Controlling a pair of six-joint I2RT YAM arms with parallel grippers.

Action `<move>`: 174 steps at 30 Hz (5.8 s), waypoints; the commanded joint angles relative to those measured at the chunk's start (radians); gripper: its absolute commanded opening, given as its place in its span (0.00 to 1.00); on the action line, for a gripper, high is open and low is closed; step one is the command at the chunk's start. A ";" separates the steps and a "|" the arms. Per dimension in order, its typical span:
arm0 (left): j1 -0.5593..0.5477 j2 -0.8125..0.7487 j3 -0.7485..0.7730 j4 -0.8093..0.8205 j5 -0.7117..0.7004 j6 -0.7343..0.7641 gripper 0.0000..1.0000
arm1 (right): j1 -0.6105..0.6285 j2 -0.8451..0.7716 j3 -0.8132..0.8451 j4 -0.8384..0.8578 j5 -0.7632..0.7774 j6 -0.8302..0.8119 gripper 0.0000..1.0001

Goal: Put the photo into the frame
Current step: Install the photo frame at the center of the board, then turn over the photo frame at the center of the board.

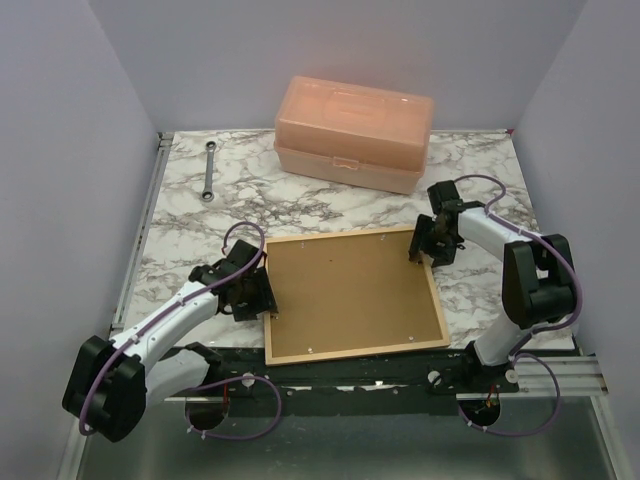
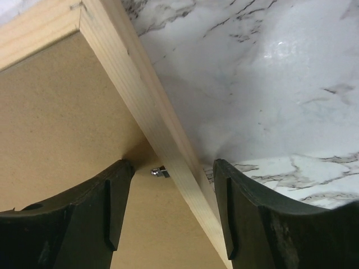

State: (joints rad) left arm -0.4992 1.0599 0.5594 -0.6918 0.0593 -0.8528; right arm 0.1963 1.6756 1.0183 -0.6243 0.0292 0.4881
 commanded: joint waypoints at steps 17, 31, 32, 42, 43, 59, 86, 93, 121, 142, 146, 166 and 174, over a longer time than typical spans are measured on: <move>-0.004 -0.004 -0.068 0.121 0.175 -0.024 0.55 | 0.002 -0.152 -0.169 -0.045 -0.187 0.021 0.84; 0.005 0.173 0.073 0.238 0.267 -0.014 0.55 | 0.002 -0.115 -0.127 -0.001 -0.341 0.048 0.84; 0.008 0.194 0.095 0.234 0.270 -0.007 0.55 | 0.001 -0.110 -0.117 0.003 -0.344 0.053 0.84; 0.112 0.365 0.284 0.189 0.268 0.093 0.55 | 0.007 -0.004 -0.023 0.051 -0.391 0.073 0.84; 0.124 0.380 0.298 0.185 0.266 0.100 0.55 | 0.010 0.002 -0.021 0.059 -0.394 0.077 0.84; 0.160 0.374 0.390 -0.004 -0.051 0.189 0.84 | 0.045 -0.002 -0.081 0.090 -0.307 0.068 0.92; -0.024 -0.384 0.005 0.240 0.221 0.061 0.99 | 0.199 -0.017 -0.089 0.099 -0.283 0.106 0.94; -0.220 -0.239 0.054 0.256 0.078 0.055 0.98 | 0.213 -0.065 -0.092 0.030 -0.204 0.078 0.95; -0.583 0.131 0.322 0.154 -0.280 0.106 0.98 | 0.338 -0.235 -0.294 -0.045 -0.126 0.177 0.22; -0.852 0.244 0.522 -0.040 -0.609 0.398 0.98 | 0.338 -0.345 0.074 -0.309 -0.248 0.136 0.01; -0.889 0.272 0.543 -0.082 -0.714 0.410 0.97 | 0.336 -0.358 0.143 -0.337 -0.267 0.140 0.01; -0.942 0.580 0.699 -0.353 -1.106 0.336 0.77 | 0.337 -0.384 0.229 -0.396 -0.343 0.143 0.00; -0.941 0.582 0.667 -0.282 -1.129 0.400 0.58 | 0.337 -0.392 0.227 -0.397 -0.371 0.141 0.01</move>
State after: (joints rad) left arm -1.4357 1.6421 1.2331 -0.9939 -0.9924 -0.4808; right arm 0.5289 1.3293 1.1938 -1.0443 -0.2317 0.6323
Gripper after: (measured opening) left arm 0.648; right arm 0.237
